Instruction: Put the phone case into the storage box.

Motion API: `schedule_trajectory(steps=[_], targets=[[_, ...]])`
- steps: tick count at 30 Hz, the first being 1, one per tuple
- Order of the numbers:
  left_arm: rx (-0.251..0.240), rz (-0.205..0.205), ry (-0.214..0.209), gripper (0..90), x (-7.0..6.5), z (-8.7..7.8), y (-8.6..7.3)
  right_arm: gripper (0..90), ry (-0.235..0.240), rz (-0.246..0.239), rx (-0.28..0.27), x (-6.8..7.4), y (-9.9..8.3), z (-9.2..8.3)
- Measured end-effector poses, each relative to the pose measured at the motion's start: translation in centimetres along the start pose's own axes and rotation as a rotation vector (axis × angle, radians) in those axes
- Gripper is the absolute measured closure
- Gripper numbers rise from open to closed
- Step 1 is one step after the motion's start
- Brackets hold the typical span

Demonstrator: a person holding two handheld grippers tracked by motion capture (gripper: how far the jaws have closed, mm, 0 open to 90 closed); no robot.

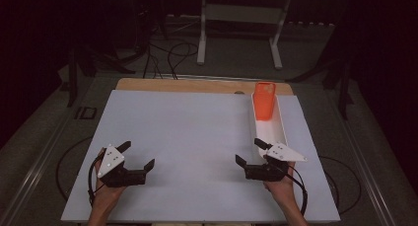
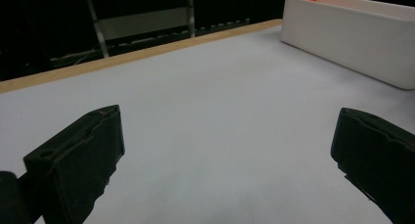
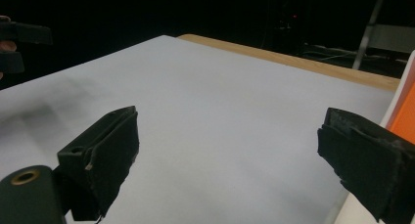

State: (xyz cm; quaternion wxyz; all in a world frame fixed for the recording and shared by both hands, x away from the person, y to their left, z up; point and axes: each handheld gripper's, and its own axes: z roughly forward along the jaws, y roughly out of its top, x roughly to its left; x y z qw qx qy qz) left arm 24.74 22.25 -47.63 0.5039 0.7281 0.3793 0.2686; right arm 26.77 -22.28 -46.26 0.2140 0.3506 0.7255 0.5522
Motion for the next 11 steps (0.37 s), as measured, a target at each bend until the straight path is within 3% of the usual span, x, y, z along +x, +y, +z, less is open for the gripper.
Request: schedule_trajectory(steps=[11], targets=[[0.021,-0.015,0.014,0.1,0.11,0.55,-0.06,7.9,0.017,0.002,0.000,-0.16,-0.27,0.07]])
